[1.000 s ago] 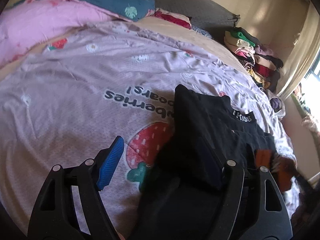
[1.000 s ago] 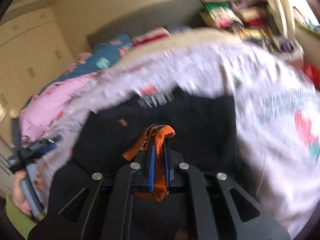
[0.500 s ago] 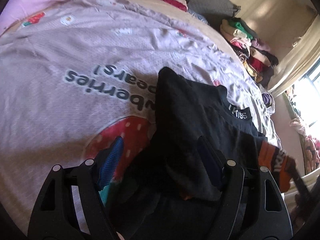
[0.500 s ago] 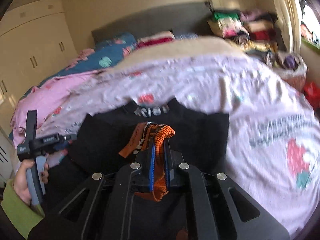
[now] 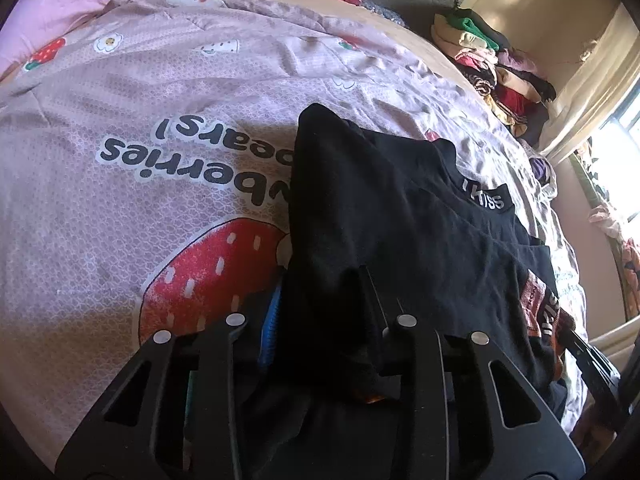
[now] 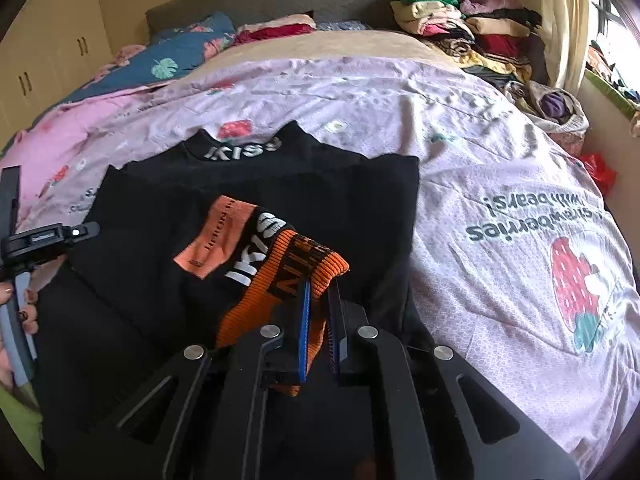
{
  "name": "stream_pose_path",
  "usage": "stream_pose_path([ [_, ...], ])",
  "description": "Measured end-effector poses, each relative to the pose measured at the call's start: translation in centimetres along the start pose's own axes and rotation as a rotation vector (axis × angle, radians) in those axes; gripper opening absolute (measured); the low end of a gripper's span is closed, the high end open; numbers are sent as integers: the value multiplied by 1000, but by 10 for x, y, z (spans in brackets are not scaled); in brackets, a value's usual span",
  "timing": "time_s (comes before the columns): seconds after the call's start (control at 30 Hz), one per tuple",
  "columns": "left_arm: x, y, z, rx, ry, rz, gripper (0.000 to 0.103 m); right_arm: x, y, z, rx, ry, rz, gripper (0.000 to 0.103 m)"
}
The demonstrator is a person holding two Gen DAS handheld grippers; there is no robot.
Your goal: Fold small clothes
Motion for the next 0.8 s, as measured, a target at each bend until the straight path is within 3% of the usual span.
stream_pose_path([
  [0.3,-1,5,-7,-37,-42,-16,27,0,-2,-6,17,-1,11,15],
  [0.37,-1,6,-8,-43,-46,-18,27,-1,0,-7,15,-8,7,24],
  [0.53,0,10,-11,-55,-53,-21,27,-5,8,-10,8,-26,-15,30],
  [0.8,-4,34,-28,-41,-90,-71,26,-13,32,8,-60,2,-105,60],
])
Point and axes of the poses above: each gripper's, at about its wrist camera, not at the fingertips, and y roughly against the way its jaws point, z to its left, x to its underside, the point moved 5 cm from there along -y, roughly the way its jaws point, and after that the axes turned 9 degrees about x, right-handed, at the moved point
